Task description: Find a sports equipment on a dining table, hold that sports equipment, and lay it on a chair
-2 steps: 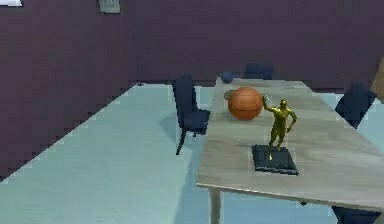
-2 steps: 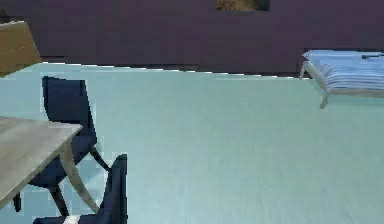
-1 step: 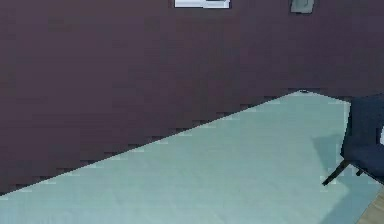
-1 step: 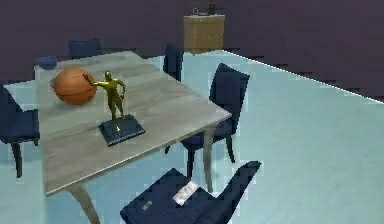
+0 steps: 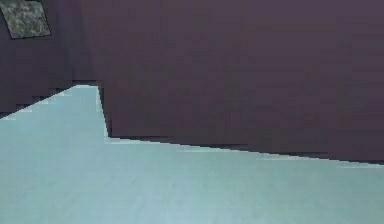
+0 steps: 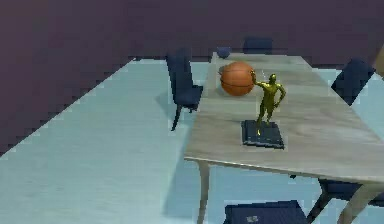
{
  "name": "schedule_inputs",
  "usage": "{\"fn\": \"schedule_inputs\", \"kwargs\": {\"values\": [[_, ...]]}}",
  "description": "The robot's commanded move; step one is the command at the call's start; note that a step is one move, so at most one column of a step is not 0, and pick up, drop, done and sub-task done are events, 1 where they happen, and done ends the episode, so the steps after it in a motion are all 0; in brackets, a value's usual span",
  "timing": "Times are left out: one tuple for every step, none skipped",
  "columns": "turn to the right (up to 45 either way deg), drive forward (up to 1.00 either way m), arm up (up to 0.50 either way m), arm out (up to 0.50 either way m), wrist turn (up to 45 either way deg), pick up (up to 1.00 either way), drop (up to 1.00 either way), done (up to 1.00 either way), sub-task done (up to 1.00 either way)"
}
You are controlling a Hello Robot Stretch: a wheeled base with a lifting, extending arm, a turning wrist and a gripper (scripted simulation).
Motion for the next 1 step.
{"fn": "schedule_inputs", "kwargs": {"values": [[-27.0,0.00,0.00,0.00,0.0,0.00,0.00,0.00,0.00]]}}
